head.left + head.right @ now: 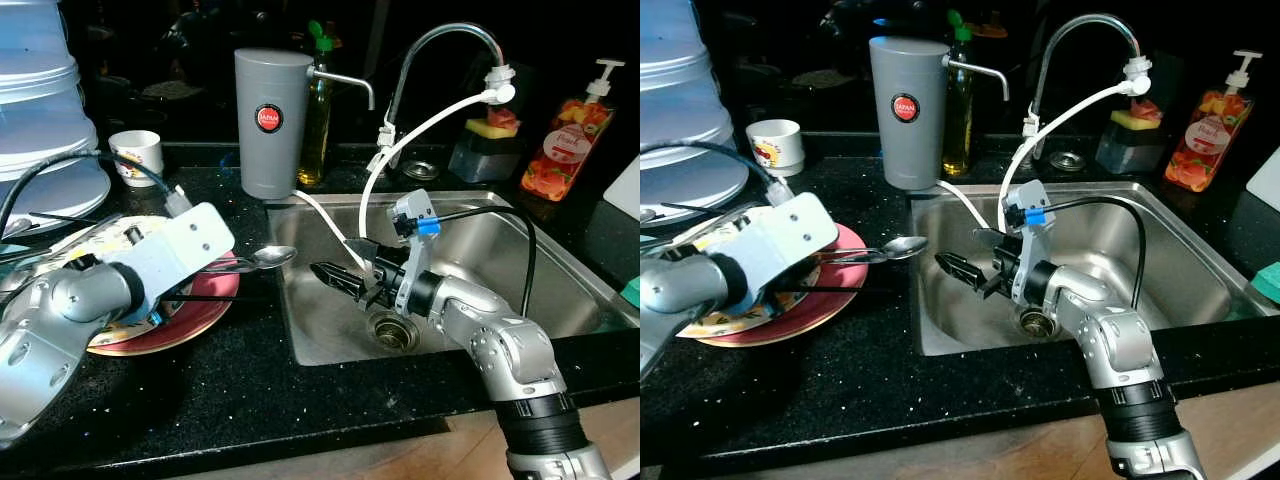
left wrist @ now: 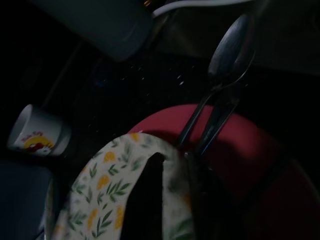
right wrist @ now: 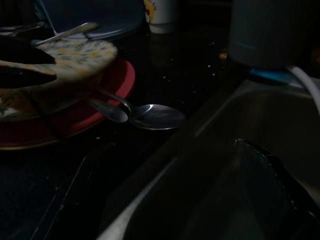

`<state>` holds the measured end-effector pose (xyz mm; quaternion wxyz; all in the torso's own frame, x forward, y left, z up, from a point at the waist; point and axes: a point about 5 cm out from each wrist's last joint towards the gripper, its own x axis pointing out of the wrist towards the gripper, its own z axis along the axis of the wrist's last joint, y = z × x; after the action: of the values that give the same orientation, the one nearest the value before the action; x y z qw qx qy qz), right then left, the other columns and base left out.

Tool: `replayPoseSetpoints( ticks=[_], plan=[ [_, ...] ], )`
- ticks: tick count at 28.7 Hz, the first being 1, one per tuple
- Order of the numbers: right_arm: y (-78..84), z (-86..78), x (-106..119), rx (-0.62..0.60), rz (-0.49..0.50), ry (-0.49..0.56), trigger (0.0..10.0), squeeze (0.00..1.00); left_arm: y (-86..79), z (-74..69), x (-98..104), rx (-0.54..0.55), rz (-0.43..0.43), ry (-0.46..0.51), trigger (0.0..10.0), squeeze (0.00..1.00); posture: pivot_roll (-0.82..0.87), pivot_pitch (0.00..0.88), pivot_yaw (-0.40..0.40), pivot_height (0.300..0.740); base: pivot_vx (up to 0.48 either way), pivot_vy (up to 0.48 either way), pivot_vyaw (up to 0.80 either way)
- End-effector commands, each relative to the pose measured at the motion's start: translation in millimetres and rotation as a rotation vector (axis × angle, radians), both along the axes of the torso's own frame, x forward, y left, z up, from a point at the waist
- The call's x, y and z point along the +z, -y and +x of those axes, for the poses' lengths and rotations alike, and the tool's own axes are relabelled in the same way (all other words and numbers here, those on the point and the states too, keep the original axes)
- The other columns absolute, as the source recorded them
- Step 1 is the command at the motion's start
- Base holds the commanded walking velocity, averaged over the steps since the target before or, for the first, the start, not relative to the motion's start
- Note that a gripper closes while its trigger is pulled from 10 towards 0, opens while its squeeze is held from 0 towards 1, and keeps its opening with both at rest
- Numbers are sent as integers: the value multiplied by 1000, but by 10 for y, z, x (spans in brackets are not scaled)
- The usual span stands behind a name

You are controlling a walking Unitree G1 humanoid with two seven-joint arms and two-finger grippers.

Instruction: Kitchen organization

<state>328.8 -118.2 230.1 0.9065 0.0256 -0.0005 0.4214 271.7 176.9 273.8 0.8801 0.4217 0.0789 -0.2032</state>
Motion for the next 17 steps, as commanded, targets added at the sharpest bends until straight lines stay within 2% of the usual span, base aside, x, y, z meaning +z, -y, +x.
replayPoseSetpoints(
  ticks=[1,7,14,15,16,17],
  plan=[
    [10,-22,11,6,-14,-1,10000,0,39,27,13,-13,-28,21,0,0,45,23,-70,740,0,0,0],
    [13,-35,6,6,-17,-8,10000,0,91,47,60,-41,-41,74,0,0,46,24,-70,740,0,0,0],
    [-34,-86,-18,21,-1,-26,10000,0,146,87,182,-52,-45,180,0,0,48,25,-67,740,0,0,0],
    [-43,-94,-23,23,3,-29,10000,0,138,98,182,-34,-45,185,3804,0,49,27,-66,740,0,0,0],
    [-48,-99,-26,24,5,-31,10000,0,131,104,180,-21,-46,186,3804,0,49,27,-66,740,0,0,0],
    [-54,-103,-29,24,6,-32,10000,0,105,111,163,1,-51,171,10000,275,47,26,-64,740,0,0,0]
  ],
)
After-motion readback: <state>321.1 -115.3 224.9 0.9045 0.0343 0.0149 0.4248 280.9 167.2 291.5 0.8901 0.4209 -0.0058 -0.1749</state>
